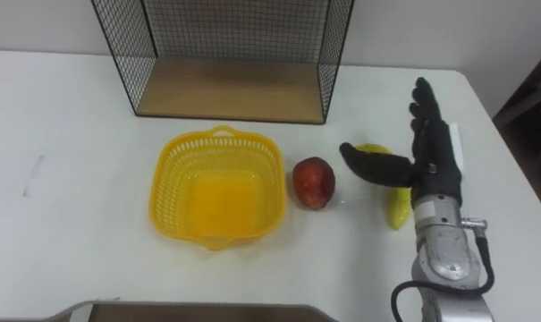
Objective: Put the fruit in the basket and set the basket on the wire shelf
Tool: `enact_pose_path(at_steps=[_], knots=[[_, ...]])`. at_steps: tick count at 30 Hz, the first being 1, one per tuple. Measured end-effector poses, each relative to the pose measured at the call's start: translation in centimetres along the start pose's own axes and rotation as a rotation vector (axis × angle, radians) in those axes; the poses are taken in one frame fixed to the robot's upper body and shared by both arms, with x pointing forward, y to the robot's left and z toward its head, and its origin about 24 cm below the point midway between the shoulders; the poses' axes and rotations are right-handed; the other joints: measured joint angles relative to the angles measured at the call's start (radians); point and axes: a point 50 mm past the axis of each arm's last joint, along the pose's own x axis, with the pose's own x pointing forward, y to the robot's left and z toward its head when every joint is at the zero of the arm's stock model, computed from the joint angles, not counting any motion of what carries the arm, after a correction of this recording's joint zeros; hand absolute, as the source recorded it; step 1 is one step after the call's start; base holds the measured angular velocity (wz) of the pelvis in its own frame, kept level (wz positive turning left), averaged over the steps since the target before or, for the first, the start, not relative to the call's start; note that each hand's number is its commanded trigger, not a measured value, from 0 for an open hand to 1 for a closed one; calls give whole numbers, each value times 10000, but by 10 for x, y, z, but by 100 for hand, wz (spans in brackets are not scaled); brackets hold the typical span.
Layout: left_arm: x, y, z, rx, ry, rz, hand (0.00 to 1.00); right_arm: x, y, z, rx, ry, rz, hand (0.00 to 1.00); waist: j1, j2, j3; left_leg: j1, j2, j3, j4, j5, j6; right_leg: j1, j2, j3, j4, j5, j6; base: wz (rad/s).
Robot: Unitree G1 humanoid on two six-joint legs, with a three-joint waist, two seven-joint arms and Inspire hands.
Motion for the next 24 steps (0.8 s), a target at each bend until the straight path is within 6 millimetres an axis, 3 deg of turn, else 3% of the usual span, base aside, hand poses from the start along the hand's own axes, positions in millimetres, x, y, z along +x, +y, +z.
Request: enact_pose_path(at_steps=[5, 24], knots=[[0, 0, 0, 6, 38, -2, 0, -2, 5, -12, -541, 760, 872, 0, -11, 22, 14, -21, 8, -19, 70, 0, 0, 37, 1, -22, 1, 0, -1, 0], [3, 6, 9, 12, -96, 4, 0, -2, 10, -13, -1163, 841, 1820, 0, -61, -77, -4, 107, 7, -122, 77, -1, 0, 165, 8, -77, 11, 10, -17, 1]])
